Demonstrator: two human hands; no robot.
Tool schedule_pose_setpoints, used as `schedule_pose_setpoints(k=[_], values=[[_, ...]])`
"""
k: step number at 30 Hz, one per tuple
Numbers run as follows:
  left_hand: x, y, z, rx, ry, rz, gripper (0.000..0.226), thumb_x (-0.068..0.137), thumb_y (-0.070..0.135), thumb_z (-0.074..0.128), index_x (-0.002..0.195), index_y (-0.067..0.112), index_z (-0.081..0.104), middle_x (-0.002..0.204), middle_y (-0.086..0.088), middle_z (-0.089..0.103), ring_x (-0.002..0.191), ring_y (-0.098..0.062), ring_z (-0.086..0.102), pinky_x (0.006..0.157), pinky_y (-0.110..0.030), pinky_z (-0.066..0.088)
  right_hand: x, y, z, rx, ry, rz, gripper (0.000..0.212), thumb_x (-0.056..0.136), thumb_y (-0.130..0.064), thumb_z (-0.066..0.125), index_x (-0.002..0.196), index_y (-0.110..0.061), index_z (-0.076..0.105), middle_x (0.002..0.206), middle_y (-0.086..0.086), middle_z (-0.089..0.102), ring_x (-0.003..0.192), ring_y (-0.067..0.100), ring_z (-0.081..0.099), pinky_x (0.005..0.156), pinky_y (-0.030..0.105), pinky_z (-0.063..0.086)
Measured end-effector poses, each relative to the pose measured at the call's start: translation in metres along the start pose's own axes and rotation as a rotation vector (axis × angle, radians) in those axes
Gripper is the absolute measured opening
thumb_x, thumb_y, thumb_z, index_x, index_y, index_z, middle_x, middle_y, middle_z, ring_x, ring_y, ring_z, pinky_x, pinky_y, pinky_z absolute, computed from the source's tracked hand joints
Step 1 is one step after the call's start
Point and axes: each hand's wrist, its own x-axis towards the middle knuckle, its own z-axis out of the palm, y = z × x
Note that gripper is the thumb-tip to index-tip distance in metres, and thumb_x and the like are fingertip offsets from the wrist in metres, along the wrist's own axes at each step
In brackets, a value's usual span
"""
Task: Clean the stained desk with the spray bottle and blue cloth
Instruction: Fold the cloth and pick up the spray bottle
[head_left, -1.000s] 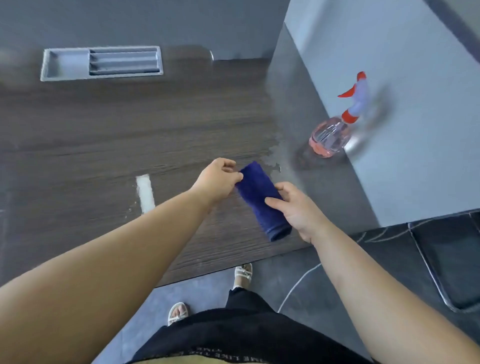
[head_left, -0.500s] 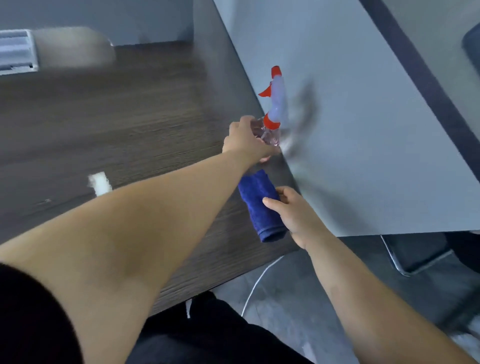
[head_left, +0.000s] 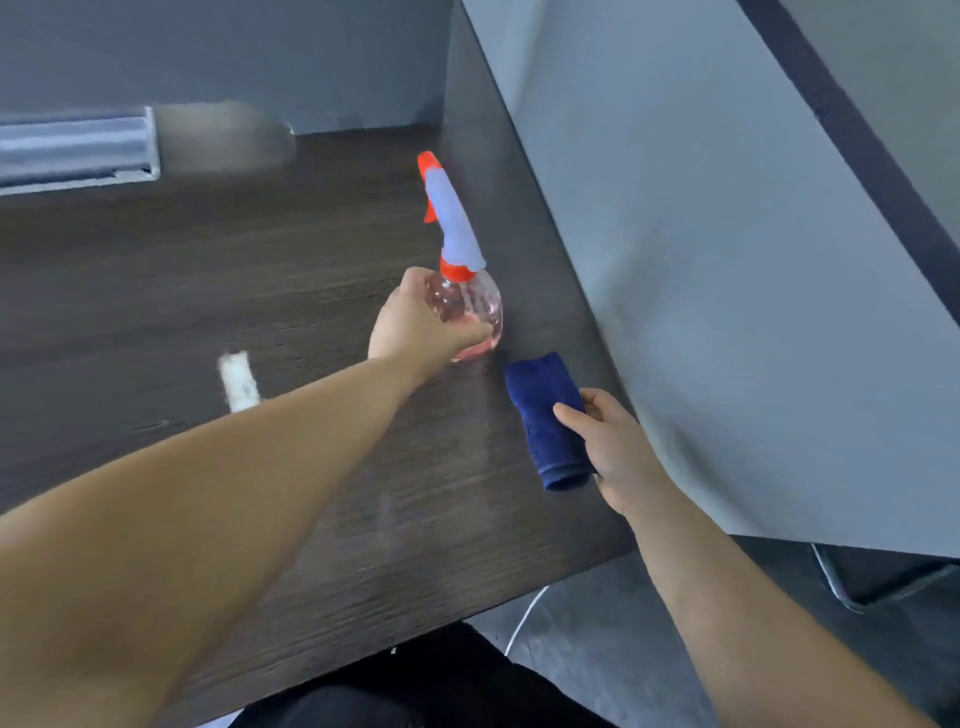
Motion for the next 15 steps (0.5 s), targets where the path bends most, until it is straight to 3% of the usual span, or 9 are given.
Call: schedule_pose_setpoints(k=[4,8,12,15], values=[[-0.002,-0.028,-0.065,0.002,0.109,-0.087,0.062,0.068,0.03,0.08,0.119,0.019,0.046,0.103,0.01,0.057,0.094,-0.012,0.056,0.077,-0.025,0.041,0.026,-0.028,0.051,-0.027,-0.076,-0.069,0.012,0.091,-0.018,0.06,0.102,-0.021,0.056,0.106,0.001,0.065,0.097,0.021,0.062,0.085,0.037,0.05],[-0.002,-0.048,-0.12,0.028,0.205,-0.112,0.063,0.067,0.028,0.081,0.119,0.02,0.045,0.102,0.009,0.055,0.094,-0.013,0.055,0.08,-0.026,0.041,0.064,-0.072,0.117,0.006,-0.153,-0.143,0.018,0.091,-0.02,0.06,0.107,-0.019,0.053,0.111,0.003,0.062,0.099,0.023,0.061,0.085,0.039,0.048],[0.006,-0.055,-0.141,0.03,0.259,-0.155,0.065,0.068,0.03,0.08,0.121,0.02,0.045,0.103,0.009,0.055,0.095,-0.013,0.056,0.078,-0.026,0.041,0.11,-0.124,0.162,0.25,-0.131,-0.078,0.022,0.092,-0.017,0.057,0.113,-0.018,0.051,0.114,0.005,0.059,0.101,0.026,0.059,0.078,0.038,0.048],[0.018,-0.054,-0.142,0.035,0.289,-0.185,0.063,0.067,0.029,0.081,0.118,0.021,0.045,0.105,0.008,0.056,0.096,-0.014,0.057,0.072,-0.023,0.043,0.146,-0.155,0.18,0.469,-0.13,0.007,0.017,0.095,-0.01,0.049,0.11,-0.017,0.048,0.105,0.002,0.057,0.094,0.022,0.058,0.076,0.037,0.049]])
